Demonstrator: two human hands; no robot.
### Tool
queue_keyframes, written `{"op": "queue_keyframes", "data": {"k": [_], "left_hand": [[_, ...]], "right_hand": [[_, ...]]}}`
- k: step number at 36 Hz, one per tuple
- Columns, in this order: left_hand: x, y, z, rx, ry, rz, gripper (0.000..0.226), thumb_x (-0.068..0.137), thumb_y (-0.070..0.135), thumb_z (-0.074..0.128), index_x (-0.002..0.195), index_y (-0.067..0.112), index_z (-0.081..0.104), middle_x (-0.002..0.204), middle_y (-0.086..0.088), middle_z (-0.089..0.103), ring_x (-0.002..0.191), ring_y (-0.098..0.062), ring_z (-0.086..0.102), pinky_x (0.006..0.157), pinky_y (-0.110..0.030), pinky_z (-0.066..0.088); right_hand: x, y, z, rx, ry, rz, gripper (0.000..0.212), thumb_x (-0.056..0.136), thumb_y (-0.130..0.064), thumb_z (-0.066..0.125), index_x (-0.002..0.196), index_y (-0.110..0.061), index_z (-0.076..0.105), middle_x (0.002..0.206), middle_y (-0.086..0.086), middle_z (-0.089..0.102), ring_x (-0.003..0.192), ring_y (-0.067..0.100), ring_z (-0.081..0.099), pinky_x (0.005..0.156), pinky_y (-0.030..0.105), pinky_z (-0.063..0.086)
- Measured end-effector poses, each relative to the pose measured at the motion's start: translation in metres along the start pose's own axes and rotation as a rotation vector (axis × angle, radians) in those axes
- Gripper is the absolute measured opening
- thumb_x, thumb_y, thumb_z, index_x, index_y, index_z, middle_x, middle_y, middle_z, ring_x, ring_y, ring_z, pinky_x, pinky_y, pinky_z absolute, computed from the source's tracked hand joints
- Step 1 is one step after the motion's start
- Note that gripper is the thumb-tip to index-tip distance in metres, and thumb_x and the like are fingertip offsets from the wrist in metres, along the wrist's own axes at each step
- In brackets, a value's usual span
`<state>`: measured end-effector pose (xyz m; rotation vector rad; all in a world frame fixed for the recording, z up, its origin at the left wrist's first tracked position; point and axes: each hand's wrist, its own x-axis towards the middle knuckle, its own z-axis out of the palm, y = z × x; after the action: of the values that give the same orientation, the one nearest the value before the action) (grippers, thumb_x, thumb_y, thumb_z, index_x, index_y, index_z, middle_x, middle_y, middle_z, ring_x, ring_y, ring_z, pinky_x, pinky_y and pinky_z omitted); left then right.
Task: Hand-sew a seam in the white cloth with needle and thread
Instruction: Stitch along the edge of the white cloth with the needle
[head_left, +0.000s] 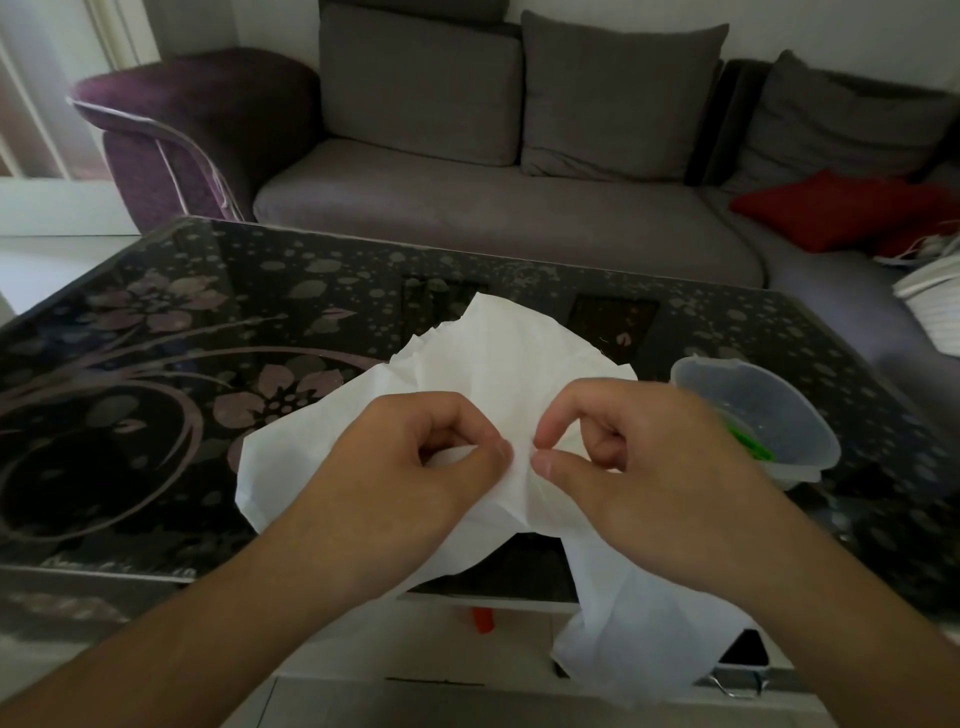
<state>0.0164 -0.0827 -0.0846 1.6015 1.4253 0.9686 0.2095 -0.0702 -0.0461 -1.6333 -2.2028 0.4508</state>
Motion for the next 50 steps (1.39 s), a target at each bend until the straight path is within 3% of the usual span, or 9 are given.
{"op": "queue_keyframes", "data": {"k": [3,9,14,24,30,35,40,43,50], "left_hand": [[0.002,-0.001,0.001,0.021,0.005,0.005,0.013,0.092,0.039,0.070,0.082,0.032,0.075,0.081,0.025,0.072,0.083,0.007,0.065,0.062,-0.002,0.043],[0.003,-0.002,0.001,0.045,0.010,-0.009,0.013,0.092,0.041,0.068,0.084,0.033,0.075,0.086,0.026,0.073,0.087,0.009,0.065,0.064,-0.002,0.043],[0.000,0.002,0.000,0.015,-0.042,0.046,0.009,0.095,0.041,0.065,0.103,0.044,0.068,0.071,0.003,0.068,0.071,-0.008,0.063,0.060,-0.009,0.044],[-0.002,0.005,0.005,0.051,-0.140,0.124,0.015,0.092,0.049,0.063,0.101,0.049,0.075,0.108,0.033,0.070,0.107,0.006,0.064,0.090,-0.011,0.053],[-0.001,0.005,0.004,0.098,-0.092,0.157,0.012,0.093,0.048,0.063,0.096,0.049,0.075,0.100,0.030,0.071,0.101,0.009,0.063,0.085,0.000,0.044],[0.000,0.003,0.004,0.114,-0.068,0.141,0.014,0.094,0.049,0.060,0.095,0.049,0.074,0.100,0.032,0.071,0.101,0.008,0.065,0.079,-0.004,0.047],[0.000,0.003,0.004,0.098,-0.060,0.146,0.011,0.096,0.041,0.064,0.096,0.043,0.075,0.073,0.029,0.066,0.074,0.007,0.063,0.061,-0.001,0.041],[0.000,0.002,0.004,0.122,-0.056,0.123,0.013,0.094,0.046,0.063,0.098,0.043,0.075,0.076,0.025,0.068,0.078,0.002,0.065,0.063,-0.002,0.041],[0.000,0.004,0.005,0.143,-0.055,0.077,0.013,0.092,0.050,0.063,0.097,0.046,0.074,0.090,0.028,0.071,0.089,0.002,0.067,0.072,-0.006,0.043]], "right_hand": [[0.000,0.003,-0.003,-0.016,0.019,0.017,0.016,0.094,-0.038,0.071,0.080,-0.036,0.064,0.058,-0.041,0.050,0.063,-0.018,0.051,0.058,0.011,0.031],[0.001,0.011,-0.011,0.160,0.252,0.017,0.023,0.090,-0.024,0.076,0.070,-0.031,0.068,0.050,-0.005,0.051,0.049,0.005,0.049,0.052,0.005,0.041],[0.003,0.008,-0.009,0.285,0.282,0.049,0.020,0.090,-0.024,0.076,0.072,-0.029,0.070,0.051,-0.001,0.052,0.049,0.008,0.050,0.055,0.005,0.043],[0.004,0.006,-0.005,0.368,0.392,0.038,0.016,0.090,-0.024,0.076,0.076,-0.030,0.071,0.054,0.001,0.056,0.052,0.016,0.053,0.055,0.009,0.047],[0.005,0.015,-0.009,0.392,0.497,0.109,0.013,0.092,-0.023,0.073,0.081,-0.029,0.071,0.059,0.000,0.060,0.054,0.013,0.053,0.057,0.022,0.047],[-0.002,0.008,-0.017,0.443,0.316,0.008,0.031,0.090,-0.008,0.072,0.102,-0.037,0.069,0.056,0.003,0.052,0.048,0.009,0.047,0.049,0.016,0.045],[-0.003,0.000,-0.010,0.266,-0.020,-0.166,0.016,0.091,-0.026,0.074,0.101,-0.039,0.072,0.052,-0.005,0.045,0.049,0.009,0.044,0.053,0.015,0.042],[0.001,0.002,-0.003,0.163,-0.023,-0.111,0.002,0.091,-0.038,0.073,0.090,-0.038,0.071,0.053,-0.008,0.049,0.050,0.007,0.047,0.051,0.017,0.042],[0.001,0.008,-0.007,0.178,0.064,-0.029,0.020,0.095,-0.026,0.070,0.077,-0.032,0.068,0.053,-0.007,0.052,0.051,0.004,0.051,0.053,0.007,0.042]]}}
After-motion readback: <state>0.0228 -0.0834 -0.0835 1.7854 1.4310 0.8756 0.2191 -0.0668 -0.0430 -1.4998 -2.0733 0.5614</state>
